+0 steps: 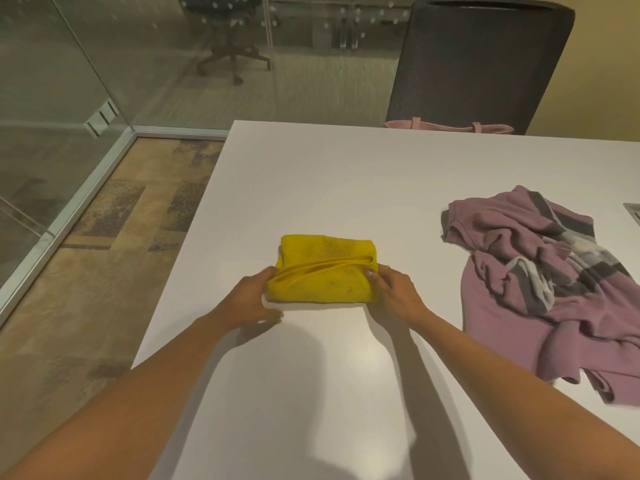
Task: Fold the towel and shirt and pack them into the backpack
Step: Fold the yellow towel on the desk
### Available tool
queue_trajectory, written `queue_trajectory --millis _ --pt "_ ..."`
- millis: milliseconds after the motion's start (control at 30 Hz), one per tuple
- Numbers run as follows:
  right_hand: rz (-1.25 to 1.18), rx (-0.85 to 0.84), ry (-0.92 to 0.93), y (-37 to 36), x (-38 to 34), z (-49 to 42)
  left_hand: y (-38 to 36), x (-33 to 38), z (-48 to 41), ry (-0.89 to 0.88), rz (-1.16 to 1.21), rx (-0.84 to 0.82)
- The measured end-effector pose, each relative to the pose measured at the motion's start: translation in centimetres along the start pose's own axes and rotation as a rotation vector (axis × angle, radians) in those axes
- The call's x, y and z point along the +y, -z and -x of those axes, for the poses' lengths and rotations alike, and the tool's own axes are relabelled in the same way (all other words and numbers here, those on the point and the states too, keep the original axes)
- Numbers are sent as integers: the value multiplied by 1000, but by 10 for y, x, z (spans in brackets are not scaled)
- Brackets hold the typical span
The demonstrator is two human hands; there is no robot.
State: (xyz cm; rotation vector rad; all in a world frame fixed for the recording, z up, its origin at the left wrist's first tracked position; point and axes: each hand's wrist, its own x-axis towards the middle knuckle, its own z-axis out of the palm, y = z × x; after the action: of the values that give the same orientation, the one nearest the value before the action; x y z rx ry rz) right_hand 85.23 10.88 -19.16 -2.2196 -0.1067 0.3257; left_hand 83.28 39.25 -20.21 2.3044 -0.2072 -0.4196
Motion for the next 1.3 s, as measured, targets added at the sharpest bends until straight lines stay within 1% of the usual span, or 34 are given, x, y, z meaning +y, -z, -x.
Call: queue_trajectory --millis 67,100,167,233,300,500,567,700,767,833,900,933,967,1000,1033,1067,1100,1133,1200,1267,1300 --pt "-34 44 -27 0 0 -1 2 11 -3 11 187 131" --pt "-46 55 -42 0 3 -2 1 13 -5 22 276 167" --pt "-44 74 -77 -1 6 -4 -2 17 -10 67 446 196" --pt "7 100 -114 -2 8 -7 -6 21 -14 125 506 234" --pt "59 122 -168 -5 9 -9 -12 24 -17 185 453 270" --pt "160 255 -353 -16 4 -17 -26 26 -26 335 145 330" --pt "231 292 -378 -16 0 -19 -28 25 -28 371 112 337" --pt "378 291 -366 -15 -3 -18 -34 28 -29 434 53 347" --pt "442 308 -324 -17 -4 -17 -39 35 -28 458 29 408" --pt "524 372 -215 -20 -5 -16 -44 44 -24 399 -63 555" --pt "593 425 -27 -22 -5 -18 -49 51 -19 220 -269 699" --pt "636 410 79 -24 -3 -19 -51 54 -17 108 -353 741" --pt "701 387 158 -25 -2 -20 -53 56 -16 -3 -417 735" --pt "768 373 209 -25 -2 -21 -56 58 -16 -105 -480 692" --pt "814 372 239 -25 -3 -22 -60 58 -16 -188 -546 635" --pt "837 378 271 -25 -4 -22 -64 58 -17 -234 -599 569" --pt "844 374 305 -25 -6 -21 -68 57 -18 -237 -638 499" --pt "833 362 363 -26 -8 -20 -71 56 -19 -200 -681 419" --pt "765 310 462 -32 -11 -17 -75 54 -20 -82 -761 249" --pt "707 229 525 -44 -8 -14 -78 52 -19 -19 -810 150" --pt "698 174 531 -49 -6 -12 -78 49 -19 -12 -824 136"
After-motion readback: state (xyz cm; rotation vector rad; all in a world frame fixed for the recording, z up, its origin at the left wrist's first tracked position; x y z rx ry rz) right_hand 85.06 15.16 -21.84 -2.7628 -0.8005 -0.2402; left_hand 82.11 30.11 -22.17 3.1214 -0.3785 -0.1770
